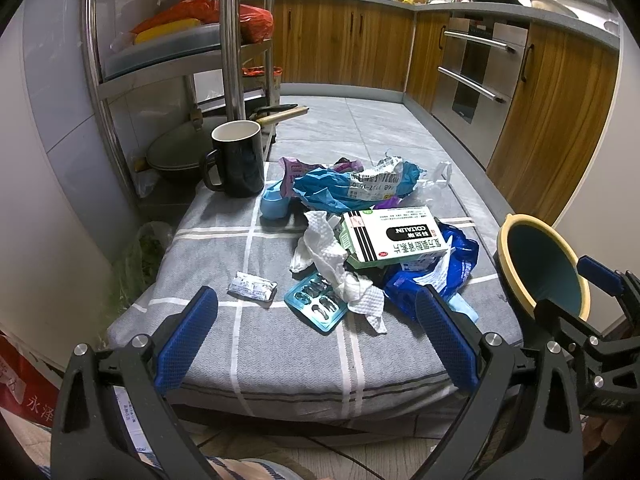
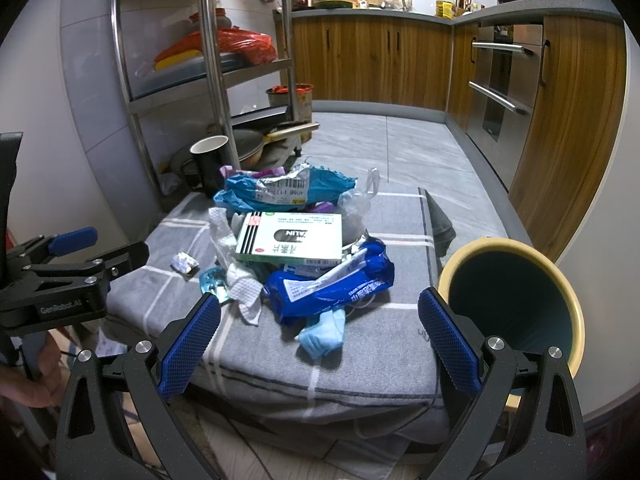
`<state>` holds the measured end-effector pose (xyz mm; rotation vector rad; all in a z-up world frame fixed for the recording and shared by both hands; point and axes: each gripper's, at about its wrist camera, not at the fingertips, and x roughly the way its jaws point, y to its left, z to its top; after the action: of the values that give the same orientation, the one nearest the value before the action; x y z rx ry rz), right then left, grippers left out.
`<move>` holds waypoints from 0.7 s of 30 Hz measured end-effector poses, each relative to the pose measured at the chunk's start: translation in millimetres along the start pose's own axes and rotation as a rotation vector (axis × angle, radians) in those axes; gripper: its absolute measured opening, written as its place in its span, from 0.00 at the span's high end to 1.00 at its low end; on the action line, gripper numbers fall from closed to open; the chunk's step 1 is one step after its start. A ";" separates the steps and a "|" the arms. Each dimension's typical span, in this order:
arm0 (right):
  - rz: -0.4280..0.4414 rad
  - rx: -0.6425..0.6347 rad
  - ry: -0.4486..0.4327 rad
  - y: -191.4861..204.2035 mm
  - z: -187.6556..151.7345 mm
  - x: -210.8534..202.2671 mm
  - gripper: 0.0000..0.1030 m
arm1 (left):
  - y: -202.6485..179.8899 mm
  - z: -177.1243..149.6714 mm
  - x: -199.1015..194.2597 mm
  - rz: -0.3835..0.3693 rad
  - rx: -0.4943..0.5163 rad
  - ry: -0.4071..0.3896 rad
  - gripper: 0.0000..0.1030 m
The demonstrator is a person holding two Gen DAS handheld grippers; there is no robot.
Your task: Collect trash
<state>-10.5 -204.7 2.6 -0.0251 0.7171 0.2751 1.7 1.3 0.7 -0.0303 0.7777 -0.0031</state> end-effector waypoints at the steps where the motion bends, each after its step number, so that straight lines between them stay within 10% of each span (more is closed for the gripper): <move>1: 0.000 0.000 0.000 -0.3 0.1 -0.1 0.05 | -0.5 0.1 -0.6 0.001 -0.001 0.001 0.06; 21: 0.001 0.002 0.000 -0.7 -0.2 0.3 0.05 | 3.2 1.4 2.1 -0.002 -0.008 0.004 0.06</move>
<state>-10.2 -205.3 2.2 -0.0228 0.7174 0.2755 4.1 4.6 0.2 -0.0390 0.7817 -0.0017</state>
